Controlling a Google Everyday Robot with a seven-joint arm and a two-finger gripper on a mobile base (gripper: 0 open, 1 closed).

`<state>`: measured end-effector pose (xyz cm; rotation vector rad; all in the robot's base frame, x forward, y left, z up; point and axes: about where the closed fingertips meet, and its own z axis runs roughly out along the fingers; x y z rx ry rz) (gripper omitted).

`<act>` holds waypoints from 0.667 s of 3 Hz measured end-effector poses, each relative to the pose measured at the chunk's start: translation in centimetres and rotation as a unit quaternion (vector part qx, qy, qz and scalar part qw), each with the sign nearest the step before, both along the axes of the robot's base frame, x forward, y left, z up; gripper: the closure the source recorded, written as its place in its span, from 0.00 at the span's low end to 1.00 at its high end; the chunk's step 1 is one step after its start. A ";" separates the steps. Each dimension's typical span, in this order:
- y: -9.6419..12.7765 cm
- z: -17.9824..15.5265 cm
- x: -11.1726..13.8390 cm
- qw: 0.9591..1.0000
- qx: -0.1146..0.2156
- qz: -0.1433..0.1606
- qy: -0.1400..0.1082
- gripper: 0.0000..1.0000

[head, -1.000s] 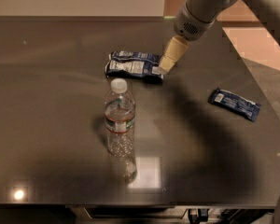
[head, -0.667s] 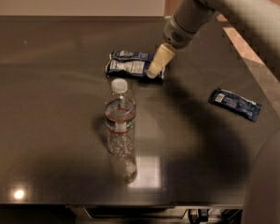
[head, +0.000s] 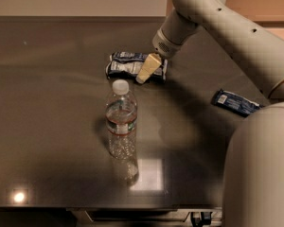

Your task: Pick blue chip bag

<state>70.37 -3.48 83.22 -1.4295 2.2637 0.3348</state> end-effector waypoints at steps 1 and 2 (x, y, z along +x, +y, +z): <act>0.9 -0.7 0.0 1.000 0.003 -0.003 0.008 0.42; 1.0 -0.3 -0.4 1.000 0.005 -0.007 0.013 0.65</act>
Offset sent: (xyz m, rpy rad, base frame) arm -0.0089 0.0079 0.0094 0.0166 0.0293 -0.0331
